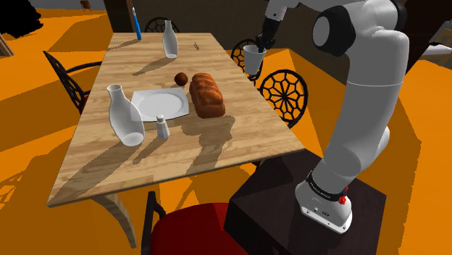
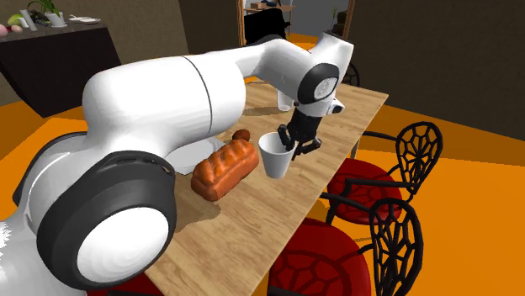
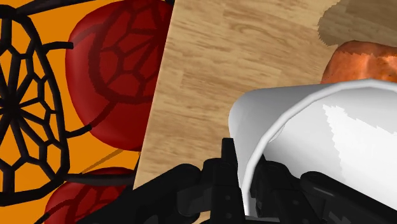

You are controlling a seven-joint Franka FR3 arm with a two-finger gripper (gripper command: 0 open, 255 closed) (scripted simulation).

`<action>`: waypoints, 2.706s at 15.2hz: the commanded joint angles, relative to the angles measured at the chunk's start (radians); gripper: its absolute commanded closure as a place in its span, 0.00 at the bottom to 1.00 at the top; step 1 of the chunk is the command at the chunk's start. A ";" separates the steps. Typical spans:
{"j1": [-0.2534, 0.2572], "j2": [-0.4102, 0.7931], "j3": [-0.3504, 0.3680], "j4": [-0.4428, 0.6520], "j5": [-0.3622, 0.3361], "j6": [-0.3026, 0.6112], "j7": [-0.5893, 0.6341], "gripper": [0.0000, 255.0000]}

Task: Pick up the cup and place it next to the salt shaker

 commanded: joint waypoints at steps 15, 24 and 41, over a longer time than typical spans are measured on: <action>0.191 -0.292 0.069 -0.289 -0.116 0.078 0.240 1.00; 0.302 -0.464 0.187 -0.490 -0.162 0.165 0.466 1.00; 0.475 -0.545 0.440 -0.601 -0.146 0.276 0.876 1.00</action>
